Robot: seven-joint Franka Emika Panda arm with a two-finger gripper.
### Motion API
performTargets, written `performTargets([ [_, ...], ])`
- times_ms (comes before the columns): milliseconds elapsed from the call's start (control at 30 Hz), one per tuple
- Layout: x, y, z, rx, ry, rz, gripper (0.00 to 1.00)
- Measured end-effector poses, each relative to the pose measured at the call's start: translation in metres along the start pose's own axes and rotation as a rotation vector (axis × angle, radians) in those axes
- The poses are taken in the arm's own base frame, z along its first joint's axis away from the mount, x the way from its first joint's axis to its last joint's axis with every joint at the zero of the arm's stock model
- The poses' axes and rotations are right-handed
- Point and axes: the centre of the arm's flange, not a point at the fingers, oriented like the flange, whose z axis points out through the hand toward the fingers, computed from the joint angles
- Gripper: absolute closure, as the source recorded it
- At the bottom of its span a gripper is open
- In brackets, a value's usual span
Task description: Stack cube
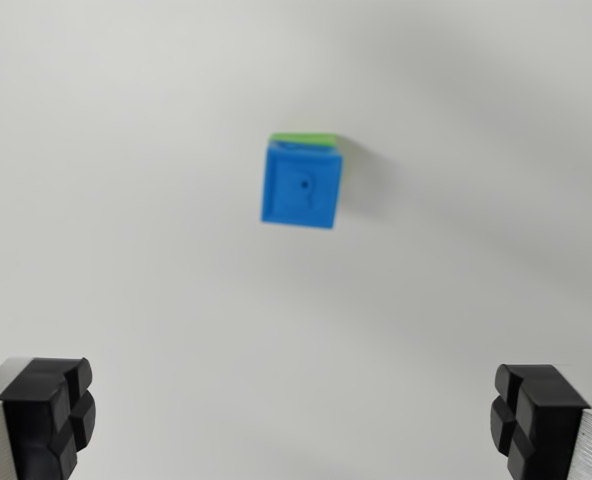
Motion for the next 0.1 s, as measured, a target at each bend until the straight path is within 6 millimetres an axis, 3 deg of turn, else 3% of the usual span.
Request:
performTargets([
  [100,0.0000,0.0000,0.0000,0.000,0.000,0.000,0.00],
])
